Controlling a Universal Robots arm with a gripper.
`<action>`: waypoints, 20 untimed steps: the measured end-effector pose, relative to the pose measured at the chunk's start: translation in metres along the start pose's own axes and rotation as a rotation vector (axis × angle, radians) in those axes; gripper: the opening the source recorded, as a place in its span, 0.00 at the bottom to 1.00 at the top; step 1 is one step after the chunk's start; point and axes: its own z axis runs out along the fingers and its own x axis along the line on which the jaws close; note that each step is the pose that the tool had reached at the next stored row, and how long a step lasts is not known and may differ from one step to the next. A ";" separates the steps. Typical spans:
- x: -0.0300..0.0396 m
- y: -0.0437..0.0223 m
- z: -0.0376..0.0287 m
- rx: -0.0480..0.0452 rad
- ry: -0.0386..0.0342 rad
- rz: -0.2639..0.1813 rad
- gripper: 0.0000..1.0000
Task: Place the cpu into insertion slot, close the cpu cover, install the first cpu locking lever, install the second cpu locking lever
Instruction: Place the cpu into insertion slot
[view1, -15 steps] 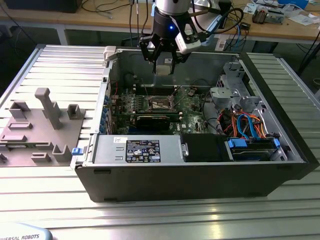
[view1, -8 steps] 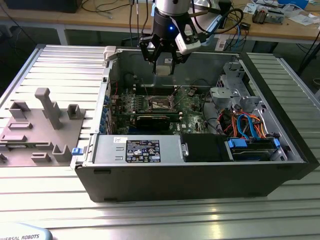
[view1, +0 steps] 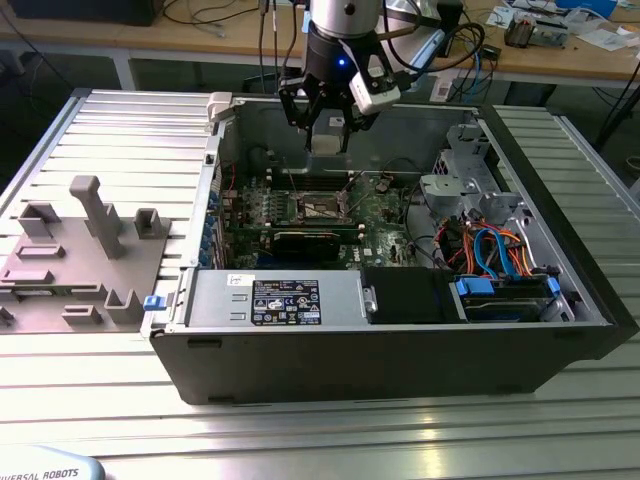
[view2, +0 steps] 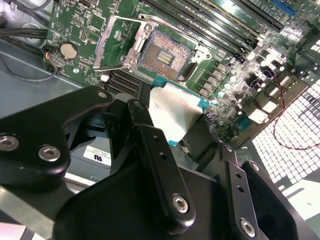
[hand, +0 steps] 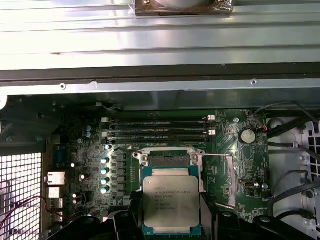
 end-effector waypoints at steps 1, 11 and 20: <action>0.0000 0.0000 0.0002 0.0000 0.0000 0.000 0.54; -0.0001 -0.0006 0.0061 0.0000 0.0000 0.000 0.54; -0.0002 -0.0009 0.0097 0.0000 0.0000 0.000 0.54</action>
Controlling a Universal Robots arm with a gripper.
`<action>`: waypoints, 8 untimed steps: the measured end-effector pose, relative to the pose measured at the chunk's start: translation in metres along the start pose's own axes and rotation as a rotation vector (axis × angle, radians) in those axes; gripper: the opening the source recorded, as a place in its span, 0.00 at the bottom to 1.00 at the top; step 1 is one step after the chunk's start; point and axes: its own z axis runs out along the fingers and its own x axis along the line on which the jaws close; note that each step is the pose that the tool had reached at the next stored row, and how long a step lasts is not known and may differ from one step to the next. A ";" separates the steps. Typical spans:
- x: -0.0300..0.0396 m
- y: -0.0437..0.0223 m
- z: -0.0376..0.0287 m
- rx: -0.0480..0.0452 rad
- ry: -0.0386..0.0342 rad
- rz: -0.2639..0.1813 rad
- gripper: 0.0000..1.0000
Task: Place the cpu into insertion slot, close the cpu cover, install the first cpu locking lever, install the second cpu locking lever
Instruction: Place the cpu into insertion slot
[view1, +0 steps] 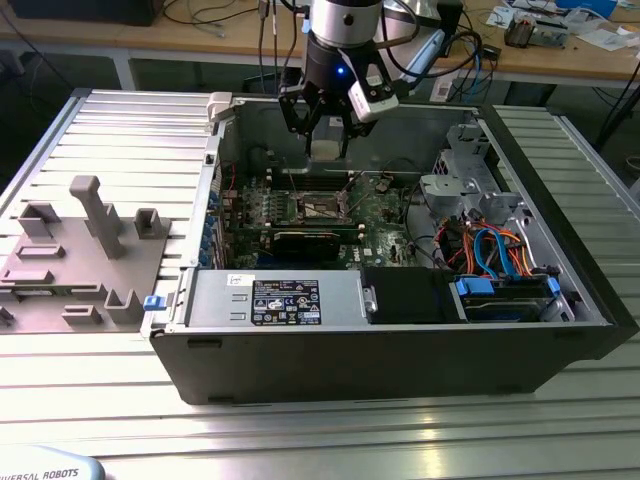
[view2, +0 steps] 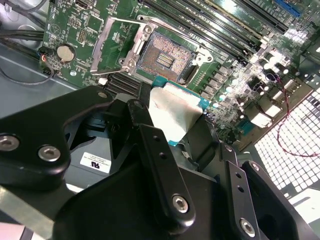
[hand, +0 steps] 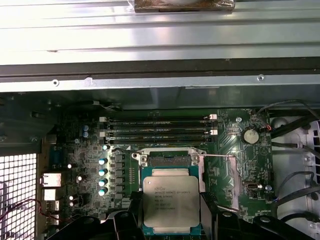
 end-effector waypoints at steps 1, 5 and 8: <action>0.0000 0.0000 0.0003 -0.0001 0.0000 0.000 0.54; 0.0000 -0.0001 0.0007 0.0000 0.0000 0.000 0.54; 0.0000 -0.0001 0.0012 0.0000 0.0000 0.000 0.54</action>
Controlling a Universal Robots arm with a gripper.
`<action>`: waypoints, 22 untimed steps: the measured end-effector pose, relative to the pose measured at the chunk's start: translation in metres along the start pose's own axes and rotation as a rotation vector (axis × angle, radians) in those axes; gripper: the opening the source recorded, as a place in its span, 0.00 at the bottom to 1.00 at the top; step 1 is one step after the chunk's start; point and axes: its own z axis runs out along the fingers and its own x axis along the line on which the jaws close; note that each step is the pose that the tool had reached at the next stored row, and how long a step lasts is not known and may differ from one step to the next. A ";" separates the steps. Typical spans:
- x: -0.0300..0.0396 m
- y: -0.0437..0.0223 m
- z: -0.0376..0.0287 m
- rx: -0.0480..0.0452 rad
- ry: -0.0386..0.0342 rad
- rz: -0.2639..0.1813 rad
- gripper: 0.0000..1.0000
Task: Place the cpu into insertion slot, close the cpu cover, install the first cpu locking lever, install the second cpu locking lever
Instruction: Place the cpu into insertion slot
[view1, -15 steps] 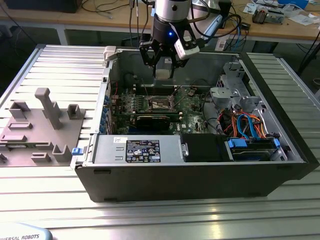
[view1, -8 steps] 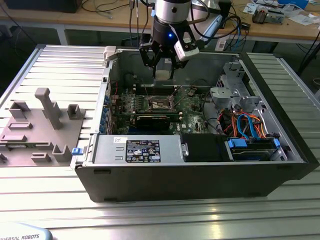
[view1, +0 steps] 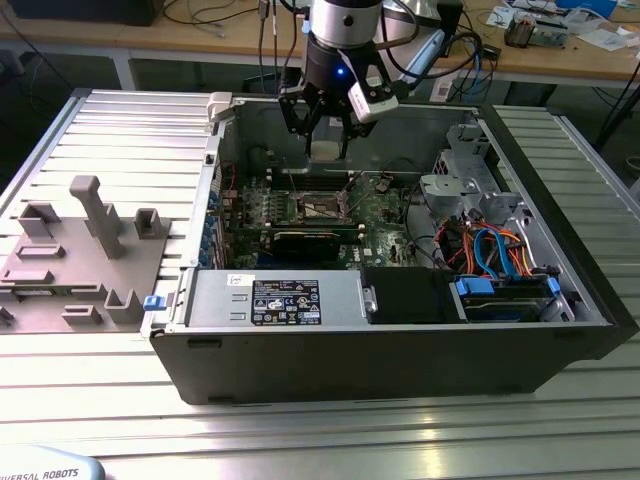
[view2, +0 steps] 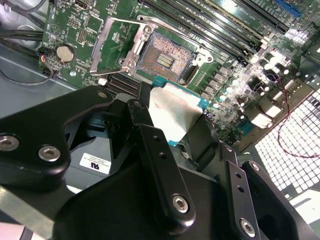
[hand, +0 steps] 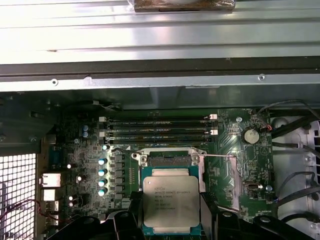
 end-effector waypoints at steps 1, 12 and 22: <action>0.0001 0.0000 0.0002 0.0000 -0.0001 0.000 0.54; 0.0003 -0.0001 0.0010 -0.0001 -0.0009 0.010 0.54; 0.0003 -0.0001 0.0017 -0.0011 -0.0055 0.061 0.54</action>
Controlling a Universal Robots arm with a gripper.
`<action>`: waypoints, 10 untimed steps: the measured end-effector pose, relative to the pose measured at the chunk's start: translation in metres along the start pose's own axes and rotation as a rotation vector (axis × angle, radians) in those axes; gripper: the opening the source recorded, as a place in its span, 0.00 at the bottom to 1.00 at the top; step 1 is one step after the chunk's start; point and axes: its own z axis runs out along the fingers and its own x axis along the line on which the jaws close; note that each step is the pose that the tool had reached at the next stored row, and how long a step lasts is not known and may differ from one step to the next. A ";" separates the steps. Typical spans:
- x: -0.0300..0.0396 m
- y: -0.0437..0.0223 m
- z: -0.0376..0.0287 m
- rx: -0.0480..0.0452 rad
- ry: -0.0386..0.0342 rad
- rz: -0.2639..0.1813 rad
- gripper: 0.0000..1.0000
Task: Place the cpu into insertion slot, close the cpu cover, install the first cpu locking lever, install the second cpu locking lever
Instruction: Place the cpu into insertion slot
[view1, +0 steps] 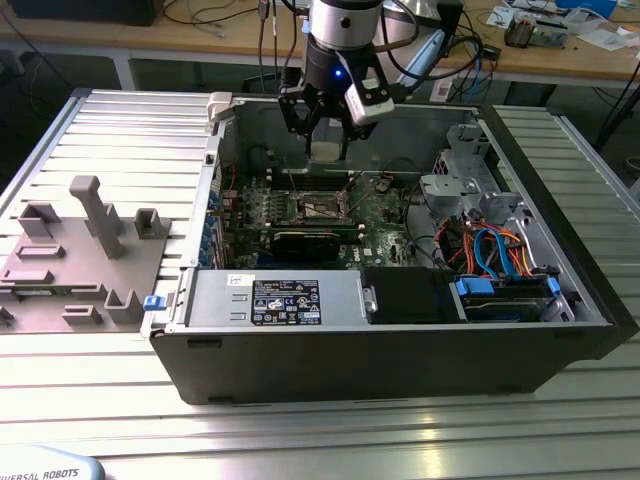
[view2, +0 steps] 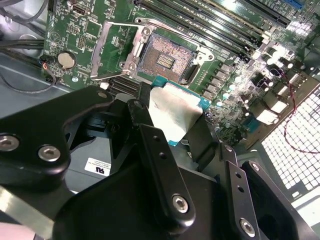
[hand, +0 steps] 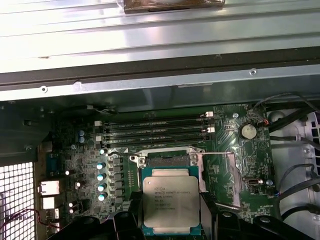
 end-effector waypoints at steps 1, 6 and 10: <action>0.0000 0.0000 0.0000 0.0000 -0.0001 0.001 0.54; 0.0000 0.0000 0.0003 0.0000 -0.0007 0.008 0.54; 0.0000 0.0000 0.0005 -0.0001 -0.0011 0.013 0.54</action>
